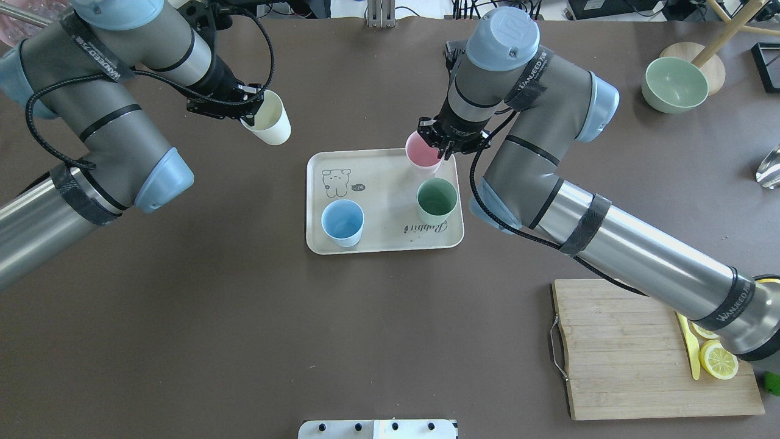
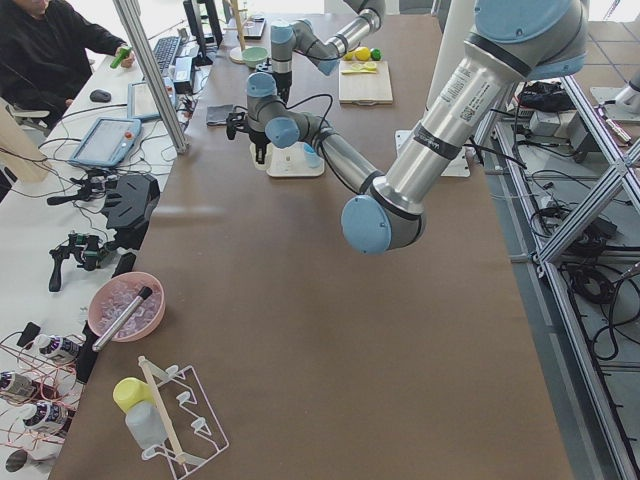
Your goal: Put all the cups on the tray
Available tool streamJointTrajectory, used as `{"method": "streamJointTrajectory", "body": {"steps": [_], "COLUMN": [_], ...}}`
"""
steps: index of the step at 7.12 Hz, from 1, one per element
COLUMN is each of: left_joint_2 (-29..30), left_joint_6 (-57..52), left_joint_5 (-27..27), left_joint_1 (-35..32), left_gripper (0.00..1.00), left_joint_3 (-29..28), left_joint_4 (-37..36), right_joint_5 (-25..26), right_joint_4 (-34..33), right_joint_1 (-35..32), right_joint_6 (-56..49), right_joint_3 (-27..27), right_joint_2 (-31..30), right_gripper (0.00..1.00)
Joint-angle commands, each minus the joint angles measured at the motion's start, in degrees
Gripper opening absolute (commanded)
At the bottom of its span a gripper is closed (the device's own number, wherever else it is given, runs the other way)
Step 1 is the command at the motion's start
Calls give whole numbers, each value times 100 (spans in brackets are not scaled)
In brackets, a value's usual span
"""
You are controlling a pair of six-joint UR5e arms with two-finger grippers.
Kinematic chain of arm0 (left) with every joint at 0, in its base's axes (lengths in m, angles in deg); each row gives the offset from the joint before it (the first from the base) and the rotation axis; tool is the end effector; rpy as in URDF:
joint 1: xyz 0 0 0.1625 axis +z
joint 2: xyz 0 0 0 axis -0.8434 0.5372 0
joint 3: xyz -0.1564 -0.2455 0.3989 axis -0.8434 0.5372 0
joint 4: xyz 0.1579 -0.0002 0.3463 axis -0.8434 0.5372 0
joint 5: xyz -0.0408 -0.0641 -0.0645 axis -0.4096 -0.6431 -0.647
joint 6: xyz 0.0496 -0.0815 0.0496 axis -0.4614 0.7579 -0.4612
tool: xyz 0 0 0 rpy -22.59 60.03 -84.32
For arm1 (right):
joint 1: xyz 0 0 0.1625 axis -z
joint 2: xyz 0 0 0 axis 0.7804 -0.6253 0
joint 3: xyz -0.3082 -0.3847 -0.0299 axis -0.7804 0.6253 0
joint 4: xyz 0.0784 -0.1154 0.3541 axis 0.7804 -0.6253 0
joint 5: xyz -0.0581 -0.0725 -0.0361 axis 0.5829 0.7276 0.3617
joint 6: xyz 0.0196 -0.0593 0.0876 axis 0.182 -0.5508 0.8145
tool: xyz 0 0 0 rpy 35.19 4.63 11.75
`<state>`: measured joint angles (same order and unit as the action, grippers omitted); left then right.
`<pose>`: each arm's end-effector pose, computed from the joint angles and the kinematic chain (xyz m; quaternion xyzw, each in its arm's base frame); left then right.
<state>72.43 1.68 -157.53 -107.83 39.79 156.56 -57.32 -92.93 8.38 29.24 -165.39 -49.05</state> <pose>0.3967 -0.6020 0.3381 0.0694 0.4571 -0.0573 0.8848 -0.5167 -0.5932 0.3188 -0.0103 -0.4316 0.1084 0.8954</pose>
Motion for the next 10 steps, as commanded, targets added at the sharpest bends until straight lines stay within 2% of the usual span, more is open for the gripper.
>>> {"method": "streamJointTrajectory", "body": {"steps": [1,2,3,4,5,6,7,8,10], "left_joint_2": [147,201,253,315,368,403,542,674,667], "left_joint_6": [429,641,817,966,1011,1055,1073,1073,1047], "left_joint_5": [348,489,499,726,946,956,1035,1305,1334], "left_joint_1": [389,557,655,865,1075,1173,1209,1296,1376], "left_gripper": [0,0,0,0,0,0,0,0,0], "left_joint_3": [0,0,0,0,-17,-52,-322,-603,-817], "left_joint_4": [6,6,6,6,6,24,59,181,410], "right_joint_5": [-18,-105,-454,-779,-896,-958,-958,-976,-1020], "right_joint_4": [187,170,152,143,117,100,99,99,99], "right_joint_1": [12,-101,-337,-549,-699,-813,-893,-989,-1095], "right_joint_6": [371,363,293,249,196,74,-162,-382,-463], "right_joint_3": [137,129,102,85,67,41,-125,-257,-293], "right_joint_2": [94,181,191,182,164,86,-141,-370,-477], "right_gripper": [100,100,100,100,100,100,100,100,100]}}
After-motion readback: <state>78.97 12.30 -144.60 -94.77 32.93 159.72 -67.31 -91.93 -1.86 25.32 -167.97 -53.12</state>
